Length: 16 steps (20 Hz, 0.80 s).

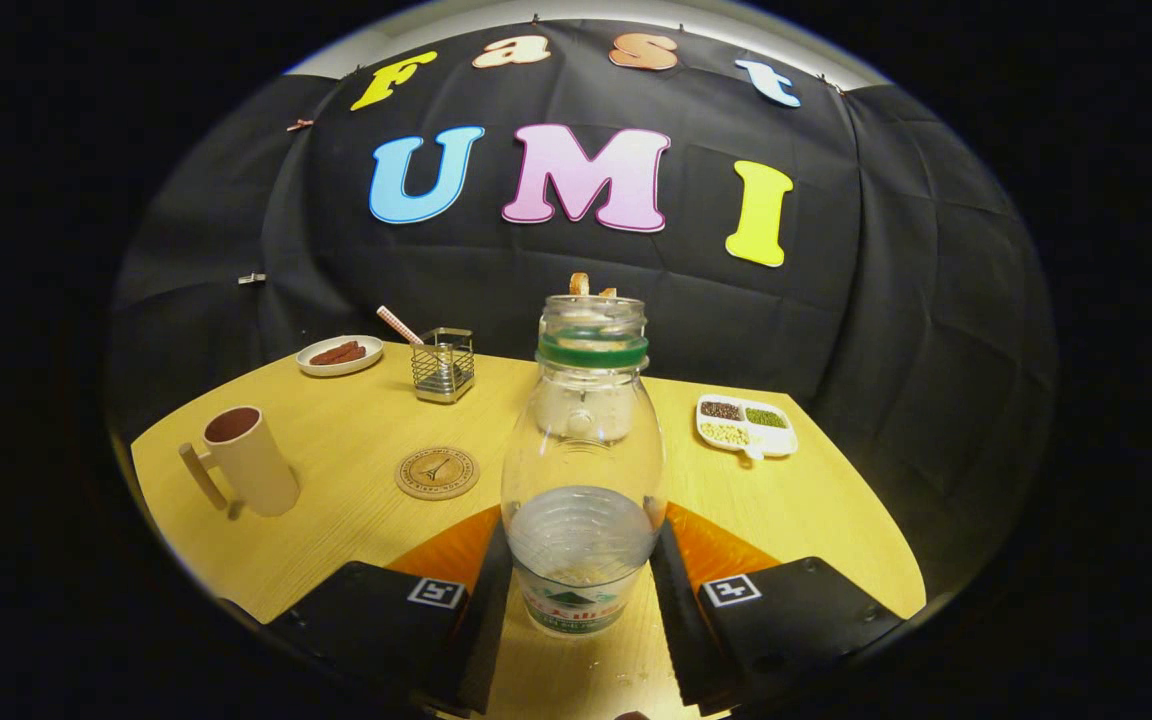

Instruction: Take the bottle from table, then pour the juice into the cup, finally place the bottle on the coaster

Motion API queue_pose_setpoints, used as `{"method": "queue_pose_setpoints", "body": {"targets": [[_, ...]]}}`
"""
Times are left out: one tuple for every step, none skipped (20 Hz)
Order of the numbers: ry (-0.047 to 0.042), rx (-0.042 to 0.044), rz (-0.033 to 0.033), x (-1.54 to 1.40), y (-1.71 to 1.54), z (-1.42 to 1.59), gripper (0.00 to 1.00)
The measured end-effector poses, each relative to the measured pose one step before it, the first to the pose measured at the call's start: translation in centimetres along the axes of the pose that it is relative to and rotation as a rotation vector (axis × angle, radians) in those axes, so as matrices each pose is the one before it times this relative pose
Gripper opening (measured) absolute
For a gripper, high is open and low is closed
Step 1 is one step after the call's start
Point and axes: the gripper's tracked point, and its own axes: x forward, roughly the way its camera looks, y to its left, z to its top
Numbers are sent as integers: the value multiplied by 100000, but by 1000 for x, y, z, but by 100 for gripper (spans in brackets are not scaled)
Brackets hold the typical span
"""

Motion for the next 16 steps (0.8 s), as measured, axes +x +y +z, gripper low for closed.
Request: {"method": "queue_pose_setpoints", "body": {"targets": [[-1209,-1641,-198,-355,1,833,71],[-2020,-2237,330,-250,146,1110,71],[-933,-1853,352,-69,230,612,71],[-624,-1750,641,-17,298,664,71],[-505,-2149,585,168,437,732,71],[-411,-2321,165,-21,341,783,71],[-467,-2362,-116,-80,302,712,71],[8,-2979,-218,-95,429,744,71],[444,-3059,-578,-94,338,636,71],[-59,-2421,126,-112,465,710,71],[113,-2019,369,-142,637,743,71],[1329,-2378,621,-23,754,489,71],[-3,-1584,470,41,540,582,71],[-640,-1718,-93,-51,526,780,71],[395,-2626,-189,59,548,452,71],[454,-3103,-414,195,528,395,71]]}}
